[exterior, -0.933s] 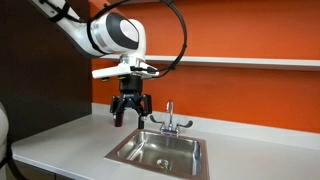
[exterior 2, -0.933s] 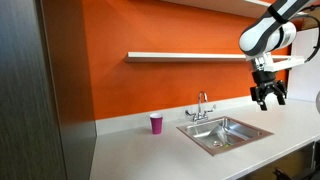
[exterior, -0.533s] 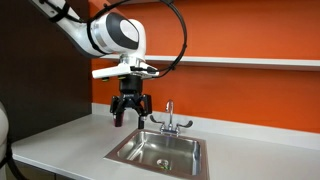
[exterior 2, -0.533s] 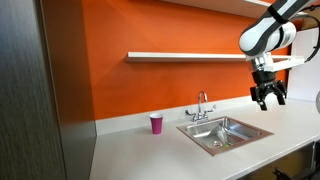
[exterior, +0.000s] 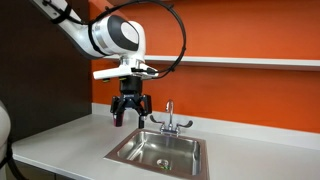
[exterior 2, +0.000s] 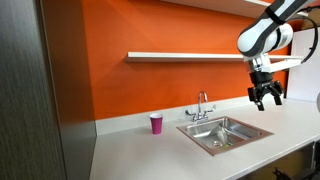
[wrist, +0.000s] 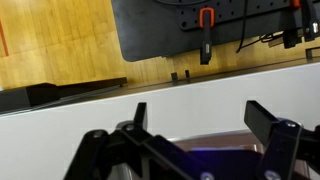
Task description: Remove the green packet from the sink
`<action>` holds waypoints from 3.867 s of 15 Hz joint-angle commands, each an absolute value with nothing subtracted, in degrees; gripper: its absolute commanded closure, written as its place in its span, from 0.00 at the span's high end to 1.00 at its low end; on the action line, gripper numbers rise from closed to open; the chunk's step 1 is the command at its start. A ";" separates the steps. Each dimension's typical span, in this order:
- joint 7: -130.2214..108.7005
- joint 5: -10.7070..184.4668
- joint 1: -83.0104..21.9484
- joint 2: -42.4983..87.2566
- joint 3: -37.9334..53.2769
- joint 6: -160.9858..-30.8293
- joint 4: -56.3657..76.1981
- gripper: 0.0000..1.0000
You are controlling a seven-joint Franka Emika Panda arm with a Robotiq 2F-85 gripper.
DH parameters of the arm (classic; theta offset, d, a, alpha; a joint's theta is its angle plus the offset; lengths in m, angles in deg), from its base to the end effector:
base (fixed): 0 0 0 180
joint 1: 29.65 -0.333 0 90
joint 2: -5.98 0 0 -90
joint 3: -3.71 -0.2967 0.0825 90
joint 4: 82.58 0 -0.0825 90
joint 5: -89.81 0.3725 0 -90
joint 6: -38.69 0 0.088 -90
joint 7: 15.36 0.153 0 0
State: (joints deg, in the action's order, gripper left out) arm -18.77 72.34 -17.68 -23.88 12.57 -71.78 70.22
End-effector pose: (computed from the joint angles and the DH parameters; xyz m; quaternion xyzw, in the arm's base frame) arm 0.3060 -0.1451 0.3297 0.9871 -0.0675 -0.1245 0.0743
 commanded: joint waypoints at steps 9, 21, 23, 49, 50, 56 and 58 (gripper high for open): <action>-18.69 76.56 -23.63 -4.90 10.51 -81.40 59.17 1.00; -21.77 82.07 -24.20 13.97 10.57 -97.49 51.85 1.00; -21.86 81.96 -23.98 16.92 10.59 -98.64 50.32 1.00; -23.22 85.13 -19.36 43.17 9.80 -103.29 32.85 1.00; -21.36 83.93 -20.78 42.47 10.81 -102.98 33.96 1.00; -21.35 83.92 -20.80 42.83 10.83 -102.98 33.88 1.00; -21.35 83.92 -20.80 42.83 10.83 -102.98 33.88 1.00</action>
State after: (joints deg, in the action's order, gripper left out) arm -21.40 84.00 -20.92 42.77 10.94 -103.14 34.05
